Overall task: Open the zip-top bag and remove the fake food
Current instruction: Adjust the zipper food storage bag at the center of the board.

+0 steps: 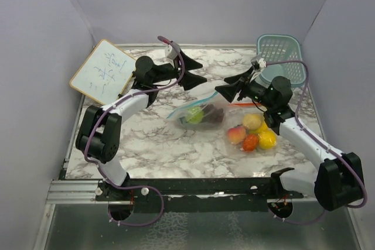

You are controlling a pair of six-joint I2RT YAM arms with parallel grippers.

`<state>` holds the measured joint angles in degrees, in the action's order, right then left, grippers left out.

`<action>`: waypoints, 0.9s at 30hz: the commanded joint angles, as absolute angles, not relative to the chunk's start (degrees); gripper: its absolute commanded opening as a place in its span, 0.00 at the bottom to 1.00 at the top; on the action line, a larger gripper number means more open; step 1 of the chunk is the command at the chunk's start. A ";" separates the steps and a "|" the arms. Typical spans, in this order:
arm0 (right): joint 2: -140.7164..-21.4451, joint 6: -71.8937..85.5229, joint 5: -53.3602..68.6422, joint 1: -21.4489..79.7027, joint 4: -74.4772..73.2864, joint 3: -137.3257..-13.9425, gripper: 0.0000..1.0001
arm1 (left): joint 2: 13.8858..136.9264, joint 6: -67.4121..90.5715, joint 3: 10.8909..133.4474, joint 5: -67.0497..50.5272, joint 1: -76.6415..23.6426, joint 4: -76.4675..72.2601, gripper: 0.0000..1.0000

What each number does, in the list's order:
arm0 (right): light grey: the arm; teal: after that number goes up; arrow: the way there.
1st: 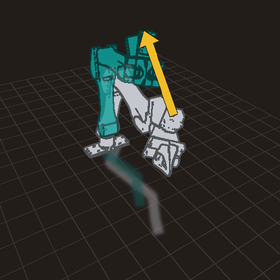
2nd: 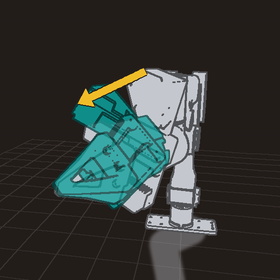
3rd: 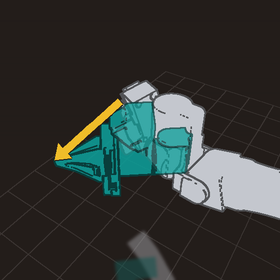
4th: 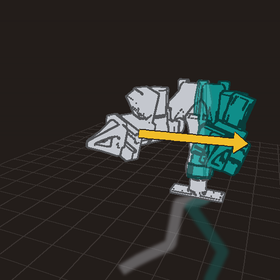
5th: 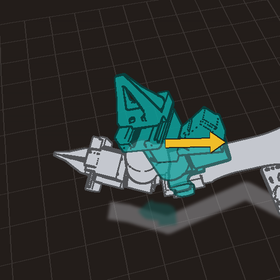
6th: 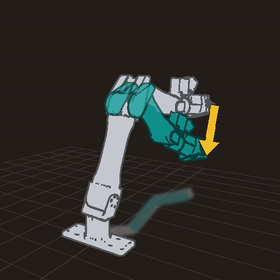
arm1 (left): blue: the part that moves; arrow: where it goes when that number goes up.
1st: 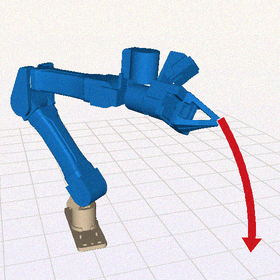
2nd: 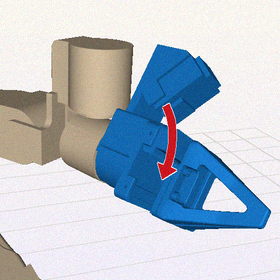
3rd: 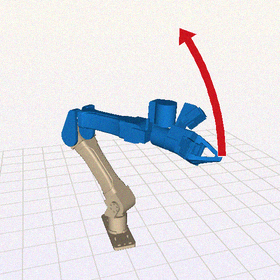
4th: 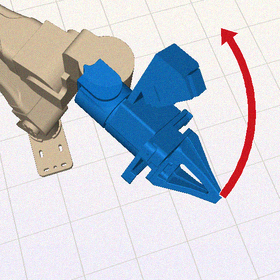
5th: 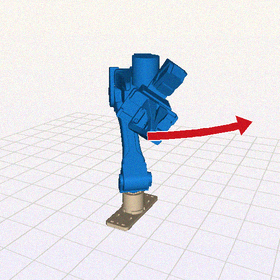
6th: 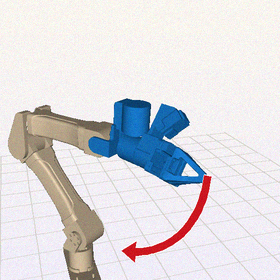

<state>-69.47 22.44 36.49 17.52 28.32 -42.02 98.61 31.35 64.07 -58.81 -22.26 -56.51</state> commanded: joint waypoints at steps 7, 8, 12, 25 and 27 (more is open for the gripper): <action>-61.71 25.24 16.15 17.57 15.27 -43.30 0.77 | 88.63 19.97 53.18 -43.98 -21.32 -46.95 0.52; -60.89 26.74 12.68 17.58 11.74 -44.56 0.85 | 87.62 18.88 51.65 -42.69 -21.40 -46.03 0.51; -62.21 28.63 8.64 17.69 -5.22 -54.28 0.99 | 84.58 15.93 46.66 -35.23 -22.28 -41.78 0.47; -58.42 31.04 7.15 19.38 -9.77 -52.71 0.85 | 73.36 10.97 40.05 -21.50 -27.54 -34.75 0.48; -58.16 32.24 7.61 19.33 -9.11 -51.03 0.73 | 72.20 12.18 40.00 -22.01 -28.29 -34.10 0.48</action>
